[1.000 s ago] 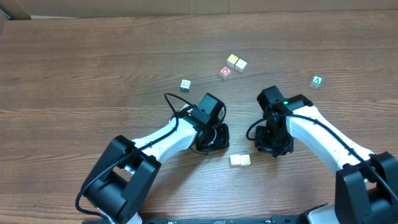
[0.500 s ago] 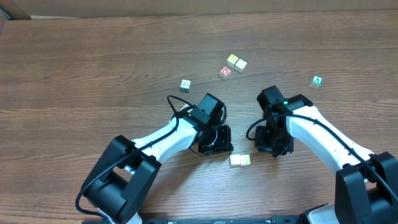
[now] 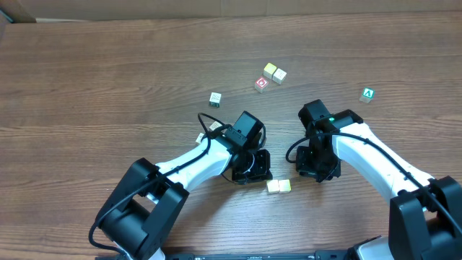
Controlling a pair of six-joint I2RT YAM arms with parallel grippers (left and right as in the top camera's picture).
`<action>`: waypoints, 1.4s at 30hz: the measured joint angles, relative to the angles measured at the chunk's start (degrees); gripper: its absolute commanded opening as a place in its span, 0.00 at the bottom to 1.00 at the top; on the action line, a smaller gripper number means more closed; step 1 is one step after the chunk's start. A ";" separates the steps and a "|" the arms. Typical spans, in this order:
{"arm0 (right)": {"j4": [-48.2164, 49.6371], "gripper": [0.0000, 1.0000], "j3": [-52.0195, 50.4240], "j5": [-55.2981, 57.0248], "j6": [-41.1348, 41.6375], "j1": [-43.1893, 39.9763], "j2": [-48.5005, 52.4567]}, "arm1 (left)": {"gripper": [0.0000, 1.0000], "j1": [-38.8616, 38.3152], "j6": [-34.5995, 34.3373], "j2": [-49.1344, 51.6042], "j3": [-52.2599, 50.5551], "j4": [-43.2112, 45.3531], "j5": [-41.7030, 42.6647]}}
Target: Flip 5 blocks
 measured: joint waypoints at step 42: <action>0.00 0.33 0.00 0.00 0.00 0.00 0.00 | 0.04 0.00 1.07 0.02 0.00 0.52 1.27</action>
